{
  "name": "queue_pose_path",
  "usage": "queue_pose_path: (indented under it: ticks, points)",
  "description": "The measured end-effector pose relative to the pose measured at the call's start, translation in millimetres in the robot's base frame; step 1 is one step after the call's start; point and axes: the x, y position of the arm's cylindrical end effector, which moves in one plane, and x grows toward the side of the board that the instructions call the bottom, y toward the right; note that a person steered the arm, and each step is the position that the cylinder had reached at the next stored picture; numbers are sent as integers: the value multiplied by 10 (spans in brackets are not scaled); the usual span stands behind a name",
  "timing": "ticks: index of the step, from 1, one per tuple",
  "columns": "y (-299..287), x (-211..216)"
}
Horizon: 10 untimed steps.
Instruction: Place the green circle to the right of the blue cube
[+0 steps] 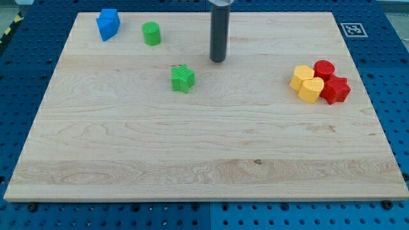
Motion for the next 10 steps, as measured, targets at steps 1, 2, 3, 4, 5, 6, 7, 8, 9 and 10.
queue_pose_path:
  ticks: [1, 2, 3, 4, 5, 6, 7, 8, 9, 10]
  points:
    - [-438, -6]
    - [-852, -94]
    - [-1072, -279]
    - [-1072, -405]
    - [-1198, -544]
    - [-1360, -757]
    - [-1320, -876]
    - [-1130, -930]
    - [-1252, -1225]
    - [-1274, -1303]
